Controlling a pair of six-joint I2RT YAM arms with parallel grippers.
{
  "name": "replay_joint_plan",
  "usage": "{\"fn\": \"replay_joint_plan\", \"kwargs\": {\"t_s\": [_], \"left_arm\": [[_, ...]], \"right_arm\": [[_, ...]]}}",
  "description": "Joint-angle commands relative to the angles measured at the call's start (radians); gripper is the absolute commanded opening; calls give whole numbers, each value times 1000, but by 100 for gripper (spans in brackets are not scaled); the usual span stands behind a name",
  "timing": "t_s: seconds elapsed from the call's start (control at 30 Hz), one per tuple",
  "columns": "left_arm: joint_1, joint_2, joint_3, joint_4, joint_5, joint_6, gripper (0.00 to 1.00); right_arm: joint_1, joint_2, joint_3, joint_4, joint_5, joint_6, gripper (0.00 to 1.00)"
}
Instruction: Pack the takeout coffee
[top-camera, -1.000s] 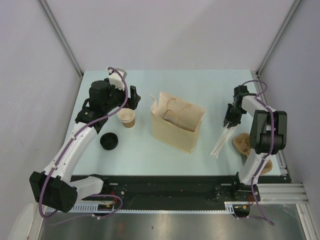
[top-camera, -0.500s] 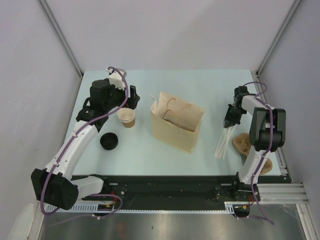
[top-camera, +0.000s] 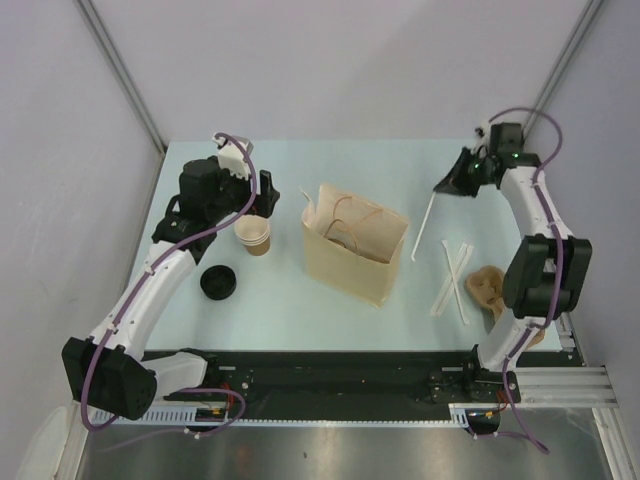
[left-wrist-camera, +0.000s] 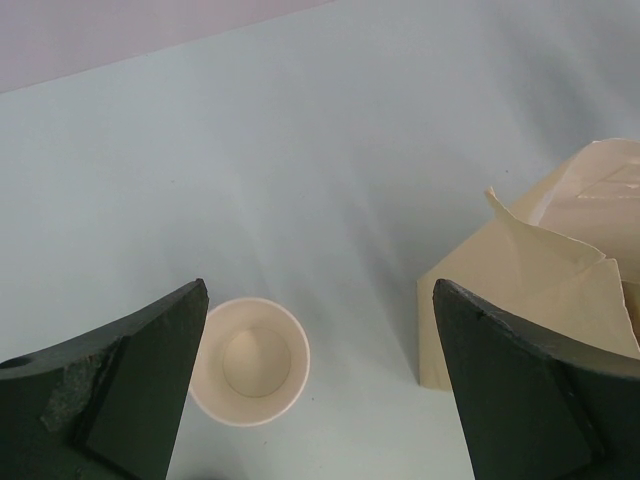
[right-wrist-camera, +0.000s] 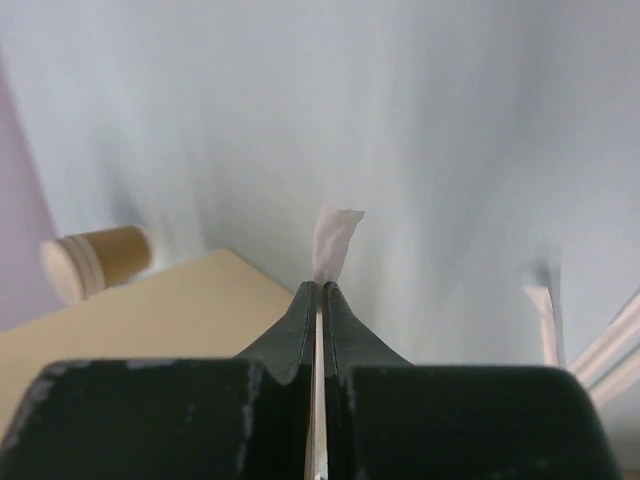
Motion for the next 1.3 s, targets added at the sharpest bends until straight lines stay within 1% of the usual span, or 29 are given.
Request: {"fn": "replay_joint_plan", "kwargs": {"t_s": [0.0,0.03,0.07,0.13,0.17,0.2,0.27,0.3,0.33,0.37,0.4,0.43,0.47,0.53,0.57,0.7,0.77,0.8,0.9,1.03,1.17,1.2,1.27], "left_arm": [[10,-38,43,56,14,42,99],[9,-44,40,65,14,42,100],[9,-48,31,85,17,46,100],[9,-55,23,101,22,48,100],[9,-57,17,111,25,46,100],[11,-58,15,116,28,45,99],[11,-57,11,128,37,43,99],[11,-57,11,131,39,40,100],[11,-57,9,136,42,40,99],[11,-58,9,141,42,38,100],[11,-58,9,145,46,40,100],[11,-63,8,153,48,40,99],[11,-66,6,156,48,42,99],[11,-72,-2,167,49,40,99],[11,-78,-5,168,48,38,100],[11,-101,-22,168,42,34,99],[13,-109,-32,170,40,28,99],[11,-117,-37,170,39,28,100],[11,-124,-48,170,39,23,100],[11,-124,-49,167,37,23,99],[11,-121,-43,156,36,26,100],[13,-123,-43,156,36,29,100],[11,-127,-46,153,36,34,99]], "right_arm": [[-66,-206,203,-4,-125,-71,0],[-86,-232,220,0,-153,-114,0],[-111,-257,235,11,-232,-133,0],[-154,-330,271,75,-324,-176,0],[-156,-347,289,100,-407,-183,0],[-148,-367,319,139,-417,-187,0],[-76,-395,362,157,-417,-232,0],[-36,-395,388,135,-409,-258,0],[4,-375,460,114,-402,-283,0],[75,-360,493,90,-379,-336,0],[131,-349,528,47,-360,-355,0],[165,-328,562,34,-348,-375,0],[238,-320,571,26,-324,-427,0],[303,-312,574,25,-293,-466,0],[358,-306,570,34,-270,-479,0],[467,-286,556,33,-233,-538,0],[496,-286,533,49,-213,-555,0],[518,-292,493,69,-201,-559,0],[539,-298,440,167,-170,-547,0],[570,-277,439,215,-162,-532,0],[575,-264,439,192,-211,-527,0],[576,-267,438,178,-245,-532,0],[582,-271,439,117,-279,-562,0]]}}
